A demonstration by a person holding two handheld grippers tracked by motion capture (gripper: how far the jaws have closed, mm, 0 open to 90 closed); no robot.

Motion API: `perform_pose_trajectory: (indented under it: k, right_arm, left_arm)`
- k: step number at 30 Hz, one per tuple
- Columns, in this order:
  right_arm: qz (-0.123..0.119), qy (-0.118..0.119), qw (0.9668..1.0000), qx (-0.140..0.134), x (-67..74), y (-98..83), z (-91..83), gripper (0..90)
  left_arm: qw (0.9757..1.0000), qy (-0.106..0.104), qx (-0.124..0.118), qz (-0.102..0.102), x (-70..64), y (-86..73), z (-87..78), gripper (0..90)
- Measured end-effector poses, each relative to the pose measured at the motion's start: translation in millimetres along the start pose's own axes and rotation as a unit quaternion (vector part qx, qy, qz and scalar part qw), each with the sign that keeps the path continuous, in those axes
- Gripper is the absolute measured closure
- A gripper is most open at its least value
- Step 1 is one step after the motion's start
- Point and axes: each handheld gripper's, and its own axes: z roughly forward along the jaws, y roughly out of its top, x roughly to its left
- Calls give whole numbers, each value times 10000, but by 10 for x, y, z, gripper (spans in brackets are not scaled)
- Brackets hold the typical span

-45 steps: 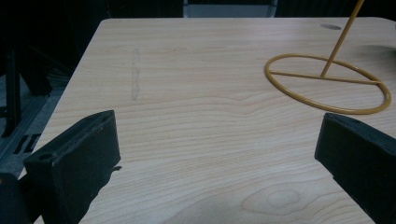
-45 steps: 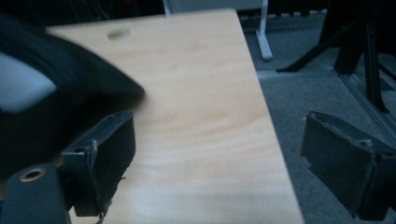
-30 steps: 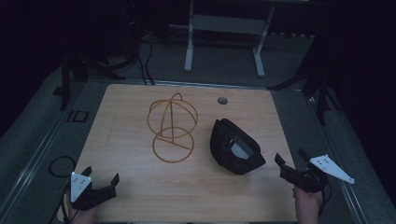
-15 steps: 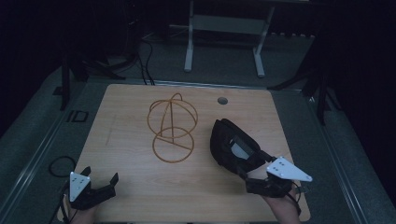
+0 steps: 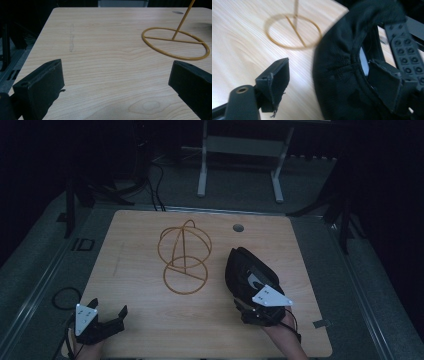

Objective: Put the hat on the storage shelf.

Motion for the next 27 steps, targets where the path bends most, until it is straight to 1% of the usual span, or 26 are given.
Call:
perform_pose_trajectory:
  k: [2, 4, 6, 8, 9, 10, 11, 12, 13, 14, 15, 16, 17, 18, 19, 20, 21, 23, 25, 26, 27]
  right_arm:
    - [-167, -183, 9995, 175, 15, -17, 84, 182]
    - [-295, -330, 9982, 397, 25, -39, 158, 195]
    - [-459, -439, 9966, 522, 40, -68, 206, 206]
    - [-584, -525, 9947, 666, 50, -95, 247, 263]
    - [-673, -569, 9935, 715, 51, -109, 263, 272]
    - [-704, -549, 9930, 768, 50, -121, 275, 298]
    - [-742, -525, 9928, 775, 43, -133, 276, 396]
    - [-796, -474, 9926, 782, 34, -146, 276, 419]
    - [-865, -456, 9917, 838, 24, -157, 283, 436]
    - [-895, -440, 9908, 918, 17, -167, 289, 531]
    - [-932, -345, 9900, 997, 3, -178, 293, 603]
    - [-932, -287, 9897, 1043, -11, -187, 300, 611]
    - [-871, -210, 9900, 1087, -30, -198, 307, 689]
    - [-795, -81, 9904, 1125, -60, -213, 307, 786]
    - [-786, -60, 9906, 1122, -75, -222, 306, 855]
    - [-750, -31, 9909, 1114, -97, -231, 300, 891]
    - [-680, 40, 9918, 1077, -126, -237, 291, 894]
    - [-646, -92, 9931, 974, -175, -230, 250, 896]
    - [-646, -230, 9939, 859, -213, -200, 190, 896]
    - [-648, -258, 9943, 809, -232, -186, 165, 897]
    - [-676, -336, 9945, 725, -257, -160, 123, 897]
  left_arm:
    - [10000, -10, -6, -11, 3, 1, -4, 5]
    - [10000, -5, -11, -33, 6, 2, -6, 5]
    - [10000, -8, -12, -37, 7, 2, -6, 5]
    - [10000, -19, -17, -35, 6, 3, -5, 5]
    - [10000, -20, -19, -41, 5, 3, -6, 5]
    - [10000, -32, -26, -54, 5, 2, -7, 5]
    - [10000, -51, -41, -73, 6, 2, -9, 5]
    - [9999, -70, -51, -87, 7, 3, -10, 5]
    - [9999, -92, -48, -96, 8, 2, -8, 5]
    - [9999, -107, -35, -83, 9, 0, -4, 5]
    - [9999, -109, -42, -48, 6, -2, 0, 5]
    - [9999, -94, -35, 15, 0, -6, 5, 5]
    - [9999, -106, -15, 52, -7, -6, 8, 5]
    - [9999, -127, -29, 47, -10, -6, 9, 5]
    - [9999, -145, -47, 38, -14, -5, 9, 5]
    - [9999, -156, -59, 45, -17, -5, 8, 5]
    - [9998, -188, -77, 40, -18, -5, 8, 5]
    - [9997, -238, -107, 4, -16, -5, 8, 5]
    - [9993, -343, -131, -103, -14, -3, 8, 5]
    - [9988, -429, -163, -175, -18, -3, 9, 5]
    - [9985, -481, -157, -187, -22, -2, 10, 6]
